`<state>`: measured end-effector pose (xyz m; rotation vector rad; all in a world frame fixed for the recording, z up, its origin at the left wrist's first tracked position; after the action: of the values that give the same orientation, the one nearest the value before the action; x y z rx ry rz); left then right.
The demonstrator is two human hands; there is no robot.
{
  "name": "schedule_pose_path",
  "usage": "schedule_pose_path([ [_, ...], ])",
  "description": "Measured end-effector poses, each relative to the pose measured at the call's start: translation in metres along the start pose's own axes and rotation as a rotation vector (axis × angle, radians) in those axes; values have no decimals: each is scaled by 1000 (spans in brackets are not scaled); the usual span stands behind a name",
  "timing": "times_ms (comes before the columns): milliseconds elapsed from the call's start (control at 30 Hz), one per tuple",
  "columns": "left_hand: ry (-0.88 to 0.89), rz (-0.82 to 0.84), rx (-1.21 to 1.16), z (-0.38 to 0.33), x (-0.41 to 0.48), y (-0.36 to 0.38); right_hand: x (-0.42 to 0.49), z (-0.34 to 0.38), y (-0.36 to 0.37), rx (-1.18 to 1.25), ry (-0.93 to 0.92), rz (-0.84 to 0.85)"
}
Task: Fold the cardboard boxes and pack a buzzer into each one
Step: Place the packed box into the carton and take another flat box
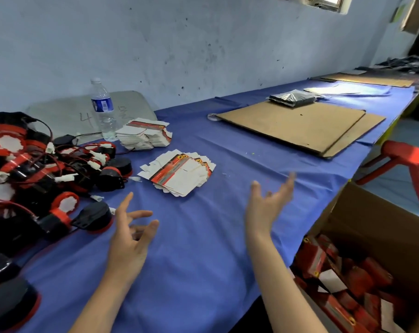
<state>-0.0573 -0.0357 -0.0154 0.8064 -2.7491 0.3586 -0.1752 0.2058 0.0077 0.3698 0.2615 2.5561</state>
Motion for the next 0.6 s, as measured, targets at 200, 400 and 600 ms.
schedule_pose_path([
  [200, -10, 0, 40, 4, 0, 0, -55, -17, 123, -537, -339, 757],
  [400, -30, 83, 95, 4, -2, 5, -68, -65, 156, -959, -403, 996],
  [600, -28, 106, 163, 2, -1, 7, -64, -54, 156, -1040, -562, 724],
])
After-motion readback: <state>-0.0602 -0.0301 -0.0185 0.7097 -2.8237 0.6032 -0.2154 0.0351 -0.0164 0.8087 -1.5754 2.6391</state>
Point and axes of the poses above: each hand's wrist, its own x-axis towards the middle knuckle, its own y-axis out of the palm, z = x × y, the point moved 4 cm from there along x, towards the middle knuckle
